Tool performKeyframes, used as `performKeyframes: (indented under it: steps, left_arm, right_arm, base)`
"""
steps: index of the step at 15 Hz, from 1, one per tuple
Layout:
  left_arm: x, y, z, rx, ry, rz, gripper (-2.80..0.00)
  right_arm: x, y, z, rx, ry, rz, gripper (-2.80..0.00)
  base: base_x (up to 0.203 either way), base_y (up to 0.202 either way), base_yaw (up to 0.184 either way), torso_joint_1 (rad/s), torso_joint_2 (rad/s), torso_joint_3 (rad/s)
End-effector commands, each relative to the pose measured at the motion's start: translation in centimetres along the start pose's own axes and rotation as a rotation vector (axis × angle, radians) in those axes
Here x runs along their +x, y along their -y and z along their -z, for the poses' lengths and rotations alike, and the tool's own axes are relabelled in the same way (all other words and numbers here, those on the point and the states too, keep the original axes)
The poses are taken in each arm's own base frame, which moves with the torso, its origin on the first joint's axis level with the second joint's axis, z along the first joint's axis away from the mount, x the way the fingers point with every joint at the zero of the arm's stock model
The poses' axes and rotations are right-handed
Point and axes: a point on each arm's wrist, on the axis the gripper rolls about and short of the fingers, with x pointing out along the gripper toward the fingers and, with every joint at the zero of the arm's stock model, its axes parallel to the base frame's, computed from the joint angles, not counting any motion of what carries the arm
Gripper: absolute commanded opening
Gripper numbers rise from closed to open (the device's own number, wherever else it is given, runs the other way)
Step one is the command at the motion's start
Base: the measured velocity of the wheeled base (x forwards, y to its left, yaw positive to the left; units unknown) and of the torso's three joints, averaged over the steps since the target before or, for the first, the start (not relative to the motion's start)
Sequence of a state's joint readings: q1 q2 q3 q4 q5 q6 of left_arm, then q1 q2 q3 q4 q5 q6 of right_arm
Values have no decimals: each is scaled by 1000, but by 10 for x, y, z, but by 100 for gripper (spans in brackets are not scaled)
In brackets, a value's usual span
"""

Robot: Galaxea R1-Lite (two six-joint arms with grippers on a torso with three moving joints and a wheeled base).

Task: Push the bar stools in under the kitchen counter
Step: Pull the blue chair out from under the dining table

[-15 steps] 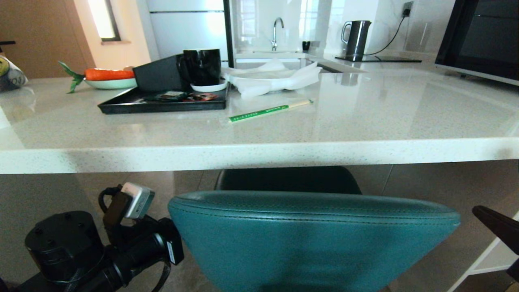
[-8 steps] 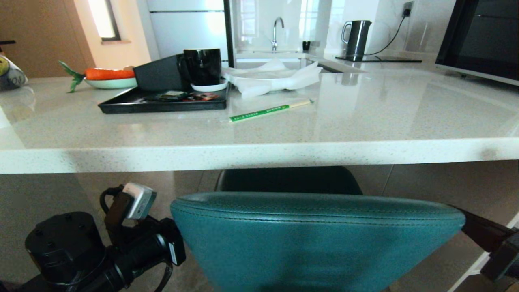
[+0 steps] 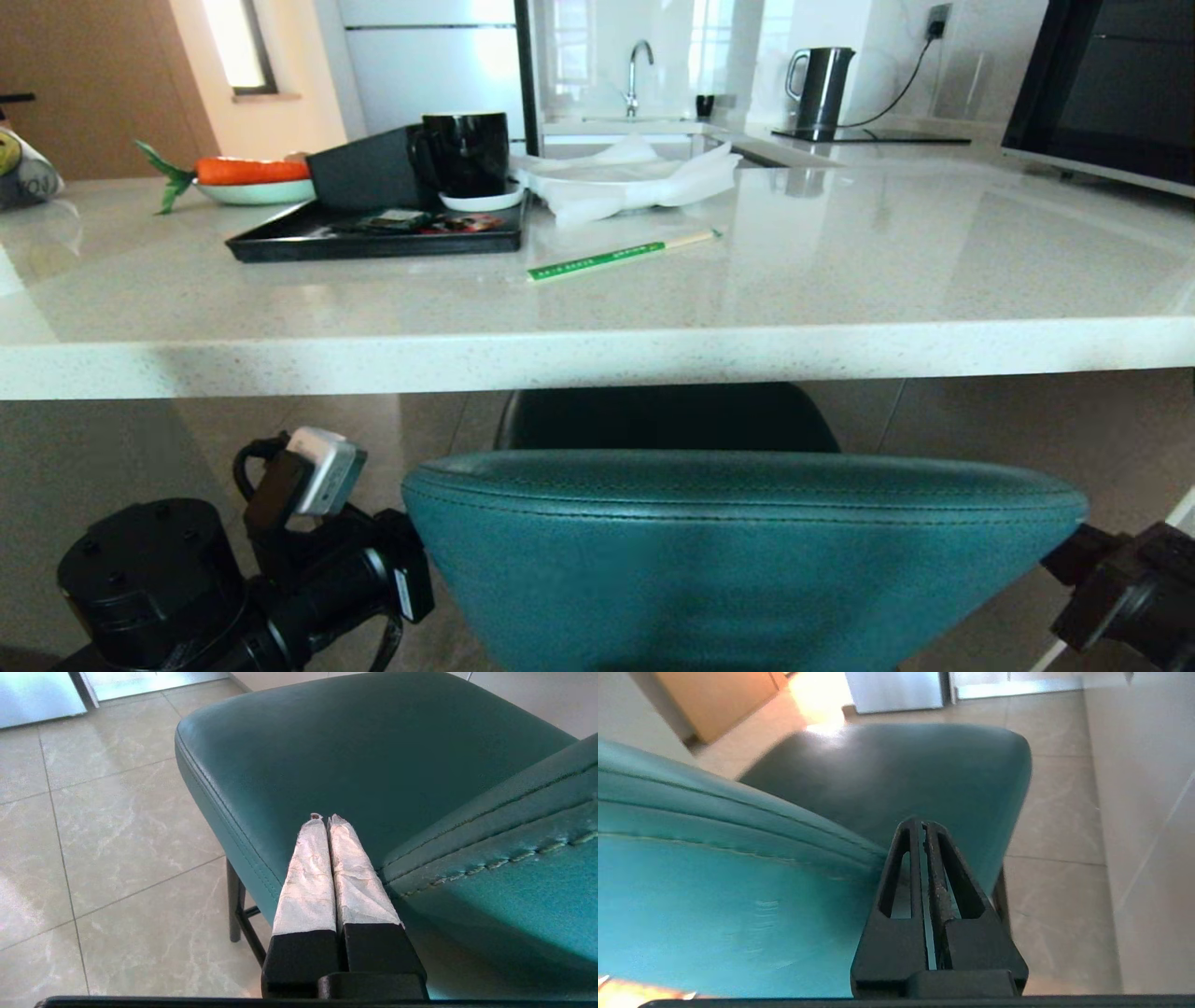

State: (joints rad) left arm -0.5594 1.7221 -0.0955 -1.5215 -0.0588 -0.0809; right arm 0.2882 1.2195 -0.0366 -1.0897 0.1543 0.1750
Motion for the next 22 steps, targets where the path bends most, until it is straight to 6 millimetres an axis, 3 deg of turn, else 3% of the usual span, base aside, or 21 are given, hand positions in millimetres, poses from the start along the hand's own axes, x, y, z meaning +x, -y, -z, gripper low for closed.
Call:
performKeyframes:
  steps: [1,14,22]
  left_arm:
    - [0,-1,-2,-2,14,-8,-280]
    - [1,-1,1,-5,2,-9,-280]
    - [-3,0,-2,-1,13,-7,-280]
  right_arm:
    - [10,6,15,6,-80,25,-280]
    - [10,11,18,5,-66,63,-280]
    - [12,12,15,10,-57,68,-280]
  base:
    - [0,0,0,0,0,0]
    - [0,0,0,0,0,0]
    - [-177,0,0,1,2,0]
